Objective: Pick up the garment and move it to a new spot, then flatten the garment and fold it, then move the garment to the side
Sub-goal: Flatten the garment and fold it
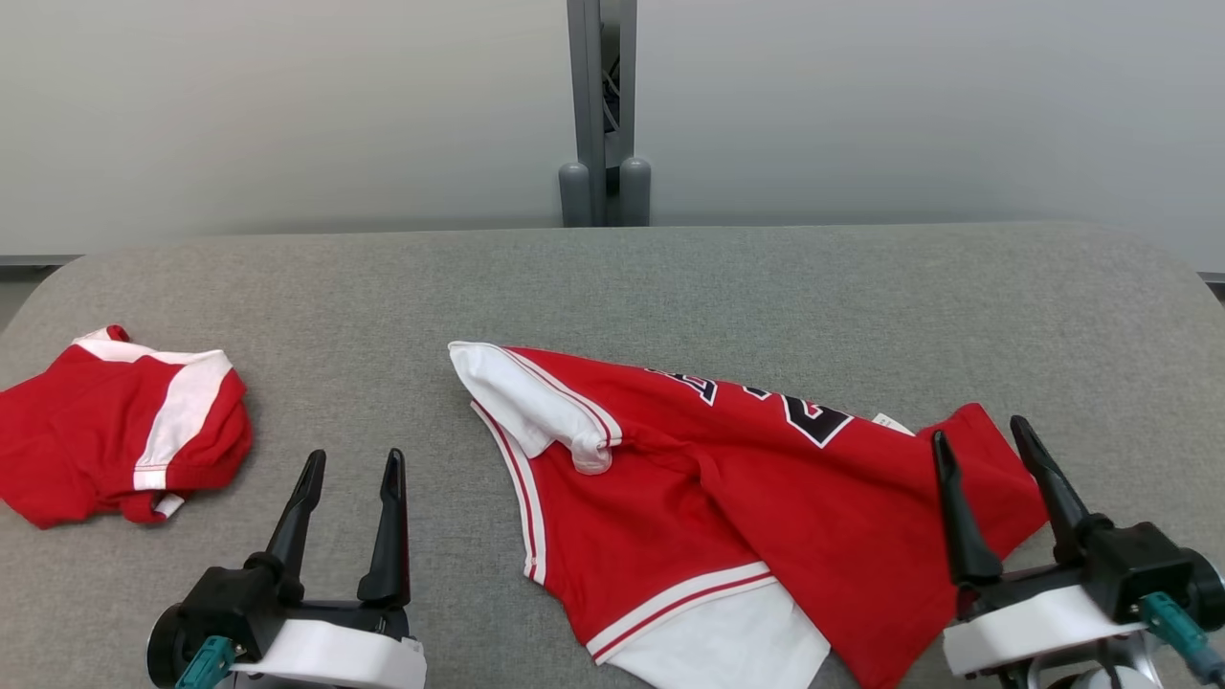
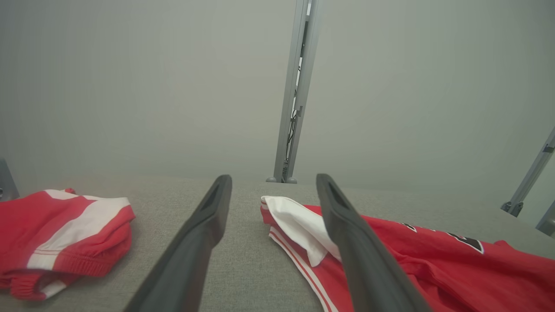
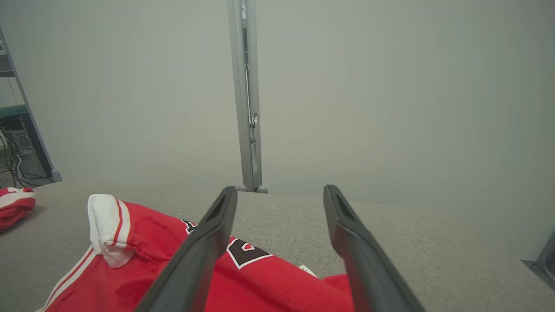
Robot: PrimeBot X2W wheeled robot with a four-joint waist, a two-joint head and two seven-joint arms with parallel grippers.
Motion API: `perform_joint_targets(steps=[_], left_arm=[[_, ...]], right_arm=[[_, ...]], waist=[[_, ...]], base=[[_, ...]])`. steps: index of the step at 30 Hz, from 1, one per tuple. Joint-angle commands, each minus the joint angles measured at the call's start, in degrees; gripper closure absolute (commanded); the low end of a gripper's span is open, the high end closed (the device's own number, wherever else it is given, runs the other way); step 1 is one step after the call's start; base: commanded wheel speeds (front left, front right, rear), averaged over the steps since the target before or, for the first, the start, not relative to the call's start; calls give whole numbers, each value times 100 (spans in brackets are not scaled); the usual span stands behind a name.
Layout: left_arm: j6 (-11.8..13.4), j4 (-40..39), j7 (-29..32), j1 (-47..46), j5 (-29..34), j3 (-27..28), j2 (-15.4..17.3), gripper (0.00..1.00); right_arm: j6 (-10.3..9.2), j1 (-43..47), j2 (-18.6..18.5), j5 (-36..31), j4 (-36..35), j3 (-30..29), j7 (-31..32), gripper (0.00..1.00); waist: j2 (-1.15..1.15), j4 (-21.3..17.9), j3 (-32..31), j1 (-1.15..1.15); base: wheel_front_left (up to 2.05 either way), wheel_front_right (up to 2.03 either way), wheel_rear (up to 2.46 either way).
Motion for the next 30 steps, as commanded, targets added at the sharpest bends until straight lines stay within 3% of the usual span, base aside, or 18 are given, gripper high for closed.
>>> perform_joint_targets(steps=[1, 10, 17, 23, 30], left_arm=[[-31, -3, -6, -26, 34, 41, 5, 0], [-13, 168, -7, -101, -130, -29, 4, 0], [-15, 237, -6, -178, -126, -118, 6, 0], [-33, 253, -7, -252, -118, -100, 5, 0], [-44, 295, -7, -326, -146, -148, 5, 0]], right_arm=[[1, -13, -30, -100, 25, 63, -27, 0], [0, 257, -31, -408, 348, 535, -27, 0], [0, 663, -194, -465, 849, 1232, 43, 0], [0, 704, -458, -573, 1207, 1401, 247, 0], [0, 561, -487, -519, 1484, 1472, 419, 0]], waist=[[0, -23, 20, 0], [0, -176, 208, 0], [0, -213, 345, 0], [0, -203, 444, 0], [0, -159, 515, 0]], base=[[0, 0, 0], [0, 0, 0], [0, 0, 0], [0, 0, 0], [0, 0, 0]])
